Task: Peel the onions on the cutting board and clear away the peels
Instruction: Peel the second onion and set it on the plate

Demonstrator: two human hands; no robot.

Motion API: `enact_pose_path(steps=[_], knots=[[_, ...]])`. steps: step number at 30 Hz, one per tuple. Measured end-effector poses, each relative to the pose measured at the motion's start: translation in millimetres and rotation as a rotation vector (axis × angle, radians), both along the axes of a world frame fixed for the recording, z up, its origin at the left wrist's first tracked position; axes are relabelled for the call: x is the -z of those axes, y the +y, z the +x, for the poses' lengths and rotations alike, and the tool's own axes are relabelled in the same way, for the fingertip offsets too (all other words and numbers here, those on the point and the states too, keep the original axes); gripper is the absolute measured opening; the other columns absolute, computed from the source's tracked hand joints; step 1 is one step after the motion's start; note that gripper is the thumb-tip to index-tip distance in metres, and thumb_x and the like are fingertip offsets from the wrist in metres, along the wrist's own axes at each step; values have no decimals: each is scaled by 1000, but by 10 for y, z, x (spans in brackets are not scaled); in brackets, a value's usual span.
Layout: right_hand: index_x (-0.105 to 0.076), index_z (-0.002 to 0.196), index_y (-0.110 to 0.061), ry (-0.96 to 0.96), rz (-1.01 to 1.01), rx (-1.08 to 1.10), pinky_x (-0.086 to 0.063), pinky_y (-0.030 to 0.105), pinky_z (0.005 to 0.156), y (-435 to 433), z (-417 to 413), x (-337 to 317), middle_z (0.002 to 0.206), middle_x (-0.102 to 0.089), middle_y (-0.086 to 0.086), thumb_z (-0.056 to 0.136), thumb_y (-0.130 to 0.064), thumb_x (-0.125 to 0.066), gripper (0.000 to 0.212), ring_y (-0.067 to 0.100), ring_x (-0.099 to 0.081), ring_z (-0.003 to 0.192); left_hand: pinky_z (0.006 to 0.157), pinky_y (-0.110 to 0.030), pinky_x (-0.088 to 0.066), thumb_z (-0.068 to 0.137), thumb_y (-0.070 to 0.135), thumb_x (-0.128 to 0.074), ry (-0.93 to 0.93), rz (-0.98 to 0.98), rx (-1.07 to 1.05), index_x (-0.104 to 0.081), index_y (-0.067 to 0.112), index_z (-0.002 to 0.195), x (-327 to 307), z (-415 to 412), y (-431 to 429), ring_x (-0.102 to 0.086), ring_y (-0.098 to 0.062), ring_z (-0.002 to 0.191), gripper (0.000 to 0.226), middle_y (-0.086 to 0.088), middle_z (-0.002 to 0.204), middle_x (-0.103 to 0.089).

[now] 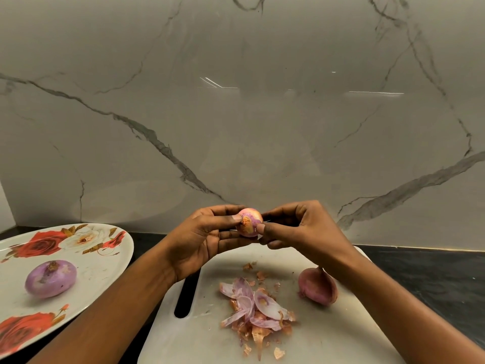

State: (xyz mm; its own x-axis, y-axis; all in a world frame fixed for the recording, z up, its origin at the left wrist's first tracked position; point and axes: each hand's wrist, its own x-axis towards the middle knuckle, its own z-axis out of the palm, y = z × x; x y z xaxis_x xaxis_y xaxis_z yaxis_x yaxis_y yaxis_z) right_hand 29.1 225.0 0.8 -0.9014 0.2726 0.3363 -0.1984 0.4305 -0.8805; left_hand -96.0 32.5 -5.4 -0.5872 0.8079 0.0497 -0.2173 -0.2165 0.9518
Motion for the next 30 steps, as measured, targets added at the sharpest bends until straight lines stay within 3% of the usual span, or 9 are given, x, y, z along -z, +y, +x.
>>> enact_pose_path(steps=[12,16,21,24,30], knots=[[-83,106,-11,40,-3,30,-65,28,70,-44,28,-24,86,-83,2,82,-11,-87,24,23,-81,78,97,-43,-60,91,2,-65,-26,25,67,-70,-3,128,7,-20,-13,-73,-41,114,38,-31,130,-68],[-82,108,-11,39,21,40,-65,28,69,-41,33,-34,88,-83,2,83,-12,-86,25,21,-81,79,99,-45,-59,84,7,-76,-34,28,86,-71,-1,129,15,-42,-15,-71,-42,117,46,-30,133,-67],[-84,100,-11,48,20,93,-68,37,72,-43,20,-28,83,-82,4,85,-9,-86,15,22,-81,77,100,-49,-56,91,2,-70,-52,49,85,-64,1,137,42,-70,-3,-70,-44,119,47,-30,135,-65],[-84,93,-11,41,52,127,-68,38,70,-33,21,-13,78,-81,5,89,-8,-83,5,21,-80,72,100,-49,-56,94,-2,-66,-38,62,86,-63,3,139,49,-78,-2,-66,-48,122,46,-30,135,-66],[-82,87,-19,70,191,147,-66,30,65,-71,39,-2,75,-80,2,89,-14,-82,6,15,-79,68,99,-49,-57,92,-3,-66,21,29,74,-66,3,136,57,-60,0,-66,-48,123,45,-27,135,-67]])
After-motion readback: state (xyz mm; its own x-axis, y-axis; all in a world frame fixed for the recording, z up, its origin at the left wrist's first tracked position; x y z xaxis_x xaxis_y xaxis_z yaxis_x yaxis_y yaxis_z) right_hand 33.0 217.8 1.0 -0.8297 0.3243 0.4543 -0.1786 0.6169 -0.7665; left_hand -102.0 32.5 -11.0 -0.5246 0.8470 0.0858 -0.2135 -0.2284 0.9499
